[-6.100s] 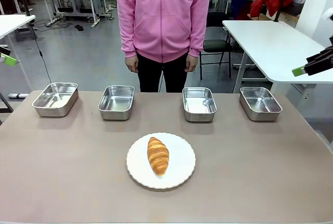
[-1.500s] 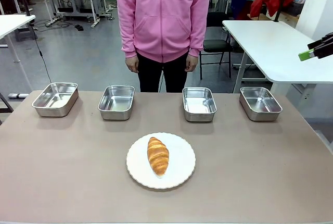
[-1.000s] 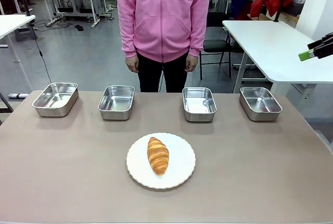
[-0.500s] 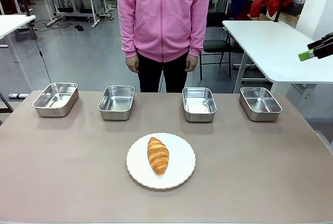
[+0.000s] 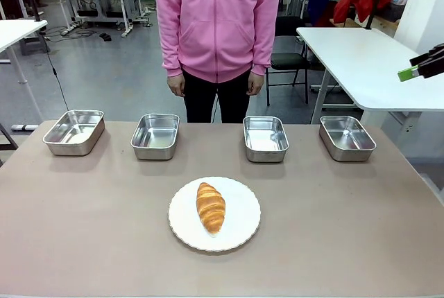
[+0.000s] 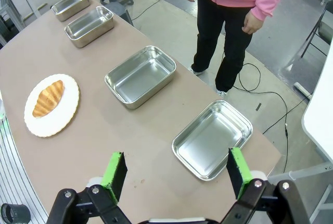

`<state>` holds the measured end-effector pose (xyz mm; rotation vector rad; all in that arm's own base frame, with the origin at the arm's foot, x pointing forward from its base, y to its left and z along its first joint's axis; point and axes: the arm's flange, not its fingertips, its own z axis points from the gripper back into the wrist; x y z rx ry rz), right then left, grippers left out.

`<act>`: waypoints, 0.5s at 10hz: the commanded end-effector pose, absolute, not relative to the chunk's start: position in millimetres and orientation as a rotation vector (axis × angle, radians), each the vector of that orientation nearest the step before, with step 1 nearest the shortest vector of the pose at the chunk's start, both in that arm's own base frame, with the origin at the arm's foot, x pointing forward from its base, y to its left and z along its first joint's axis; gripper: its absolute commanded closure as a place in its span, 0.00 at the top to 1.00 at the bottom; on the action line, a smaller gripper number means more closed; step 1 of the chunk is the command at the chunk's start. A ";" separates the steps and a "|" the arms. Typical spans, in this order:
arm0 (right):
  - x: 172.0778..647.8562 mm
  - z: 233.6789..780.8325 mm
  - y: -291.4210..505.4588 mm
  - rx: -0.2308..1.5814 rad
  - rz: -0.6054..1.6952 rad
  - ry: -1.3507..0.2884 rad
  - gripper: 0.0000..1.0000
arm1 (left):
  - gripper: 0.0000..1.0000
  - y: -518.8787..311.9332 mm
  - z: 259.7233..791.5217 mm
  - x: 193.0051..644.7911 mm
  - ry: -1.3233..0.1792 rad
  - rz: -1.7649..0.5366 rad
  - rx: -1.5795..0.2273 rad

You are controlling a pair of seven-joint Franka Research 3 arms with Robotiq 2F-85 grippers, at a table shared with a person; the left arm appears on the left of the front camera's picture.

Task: Place the bread in the container.
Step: Place the Butter Roll into the Airtight Container indicated by the human.

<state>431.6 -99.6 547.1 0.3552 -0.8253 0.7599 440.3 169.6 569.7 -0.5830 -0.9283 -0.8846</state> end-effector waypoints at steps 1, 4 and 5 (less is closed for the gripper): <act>433.3 546.7 -98.9 0.367 0.761 -0.842 1.00 | 1.00 168.6 572.0 439.5 -0.937 -0.890 -0.586; 433.3 546.7 -98.9 0.367 0.761 -0.842 1.00 | 1.00 168.6 572.0 439.5 -0.937 -0.890 -0.586; 433.3 546.7 -98.9 0.367 0.761 -0.842 1.00 | 1.00 168.6 572.0 439.5 -0.937 -0.890 -0.586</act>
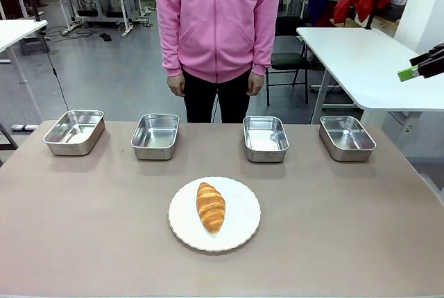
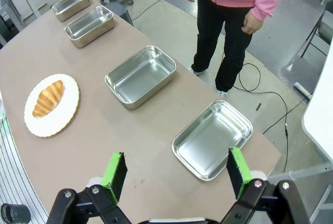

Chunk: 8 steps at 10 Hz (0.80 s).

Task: Place the bread in the container.
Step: Place the Butter Roll into the Airtight Container indicated by the human.

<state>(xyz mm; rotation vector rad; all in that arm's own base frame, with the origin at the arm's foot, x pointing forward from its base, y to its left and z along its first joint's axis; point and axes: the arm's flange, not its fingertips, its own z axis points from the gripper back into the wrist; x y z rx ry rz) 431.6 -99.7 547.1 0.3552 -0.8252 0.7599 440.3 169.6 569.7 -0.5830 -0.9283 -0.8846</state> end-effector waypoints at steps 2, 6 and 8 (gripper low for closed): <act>433.3 546.7 -98.9 0.367 0.761 -0.842 1.00 | 1.00 168.6 572.0 439.5 -0.937 -0.890 -0.586; 433.3 546.7 -98.9 0.367 0.761 -0.842 1.00 | 1.00 168.6 572.0 439.5 -0.937 -0.890 -0.586; 433.3 546.7 -98.9 0.367 0.761 -0.842 1.00 | 1.00 168.6 572.0 439.5 -0.937 -0.890 -0.586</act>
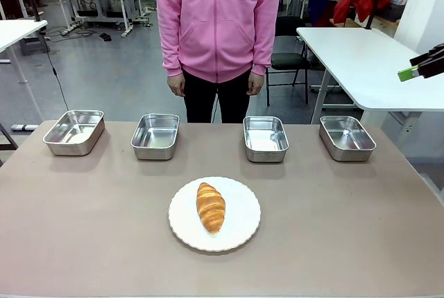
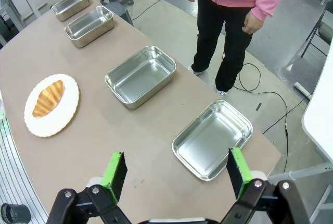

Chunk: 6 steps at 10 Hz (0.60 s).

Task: Place the bread in the container.
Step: Place the Butter Roll into the Airtight Container indicated by the human.

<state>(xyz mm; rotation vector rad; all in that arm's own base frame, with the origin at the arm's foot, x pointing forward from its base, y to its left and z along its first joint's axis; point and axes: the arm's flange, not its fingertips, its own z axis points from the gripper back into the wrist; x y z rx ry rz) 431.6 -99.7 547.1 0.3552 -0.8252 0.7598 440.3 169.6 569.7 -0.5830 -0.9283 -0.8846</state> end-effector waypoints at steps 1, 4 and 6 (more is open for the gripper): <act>433.3 546.7 -98.9 0.367 0.761 -0.842 1.00 | 1.00 168.6 572.0 439.5 -0.937 -0.890 -0.586; 433.3 546.7 -98.9 0.367 0.761 -0.842 1.00 | 1.00 168.6 572.0 439.5 -0.937 -0.890 -0.586; 433.3 546.7 -98.9 0.367 0.761 -0.842 1.00 | 1.00 168.6 572.0 439.5 -0.937 -0.890 -0.586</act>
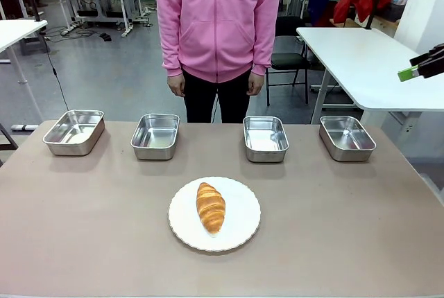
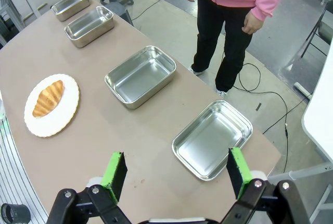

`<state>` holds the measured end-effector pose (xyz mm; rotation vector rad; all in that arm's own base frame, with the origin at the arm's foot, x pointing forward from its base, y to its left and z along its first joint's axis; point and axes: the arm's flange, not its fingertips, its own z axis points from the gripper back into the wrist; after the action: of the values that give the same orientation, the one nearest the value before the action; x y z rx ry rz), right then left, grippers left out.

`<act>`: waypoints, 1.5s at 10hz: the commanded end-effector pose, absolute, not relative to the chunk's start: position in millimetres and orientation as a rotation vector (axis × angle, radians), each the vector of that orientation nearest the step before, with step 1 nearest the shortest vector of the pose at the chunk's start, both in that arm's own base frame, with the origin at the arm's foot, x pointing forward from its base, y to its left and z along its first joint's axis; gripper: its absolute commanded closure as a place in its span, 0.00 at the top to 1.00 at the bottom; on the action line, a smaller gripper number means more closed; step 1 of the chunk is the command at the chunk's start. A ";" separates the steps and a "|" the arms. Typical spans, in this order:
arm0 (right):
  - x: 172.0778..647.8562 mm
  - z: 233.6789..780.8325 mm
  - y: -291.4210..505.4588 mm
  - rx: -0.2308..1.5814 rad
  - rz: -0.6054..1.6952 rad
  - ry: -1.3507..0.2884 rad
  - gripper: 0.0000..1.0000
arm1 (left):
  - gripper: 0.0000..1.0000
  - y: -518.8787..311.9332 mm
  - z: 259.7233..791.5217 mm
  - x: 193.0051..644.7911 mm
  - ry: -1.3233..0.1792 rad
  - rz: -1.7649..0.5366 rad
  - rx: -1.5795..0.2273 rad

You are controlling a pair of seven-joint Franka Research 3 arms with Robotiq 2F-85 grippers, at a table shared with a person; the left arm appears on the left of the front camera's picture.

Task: Place the bread in the container.
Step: Place the Butter Roll into the Airtight Container indicated by the human.

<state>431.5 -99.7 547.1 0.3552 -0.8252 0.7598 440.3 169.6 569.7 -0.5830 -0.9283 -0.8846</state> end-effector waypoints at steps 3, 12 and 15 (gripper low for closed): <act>433.3 546.7 -98.9 0.367 0.761 -0.842 1.00 | 1.00 168.6 572.0 439.5 -0.937 -0.890 -0.586; 433.3 546.7 -98.9 0.367 0.761 -0.842 1.00 | 1.00 168.6 572.0 439.5 -0.937 -0.890 -0.586; 433.3 546.7 -98.9 0.367 0.761 -0.842 1.00 | 1.00 168.6 572.0 439.5 -0.937 -0.890 -0.586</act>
<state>431.5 -99.7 547.1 0.3552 -0.8252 0.7597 440.3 169.6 569.7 -0.5830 -0.9283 -0.8845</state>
